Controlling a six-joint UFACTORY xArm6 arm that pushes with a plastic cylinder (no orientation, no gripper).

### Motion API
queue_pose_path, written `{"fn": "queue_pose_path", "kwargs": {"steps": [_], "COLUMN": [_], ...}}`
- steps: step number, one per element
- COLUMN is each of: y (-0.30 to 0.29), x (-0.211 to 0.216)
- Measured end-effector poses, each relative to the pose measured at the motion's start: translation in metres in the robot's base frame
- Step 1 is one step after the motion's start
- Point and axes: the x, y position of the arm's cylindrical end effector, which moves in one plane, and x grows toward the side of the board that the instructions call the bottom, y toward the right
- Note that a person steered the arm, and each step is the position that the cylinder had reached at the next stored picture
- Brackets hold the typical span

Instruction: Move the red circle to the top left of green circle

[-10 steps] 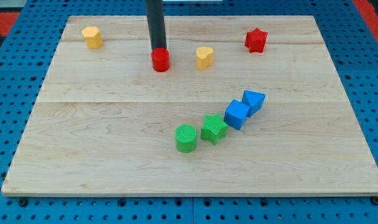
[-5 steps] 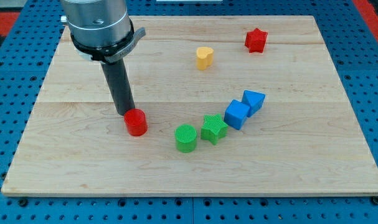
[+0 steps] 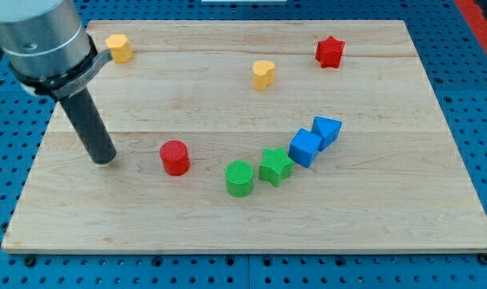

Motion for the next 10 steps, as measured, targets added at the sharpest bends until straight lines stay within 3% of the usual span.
{"fn": "queue_pose_path", "kwargs": {"steps": [2, 6, 7, 8, 9, 10], "y": [0.03, 0.1, 0.091, 0.041, 0.061, 0.148], "x": [0.032, 0.009, 0.009, -0.004, -0.076, -0.139]}}
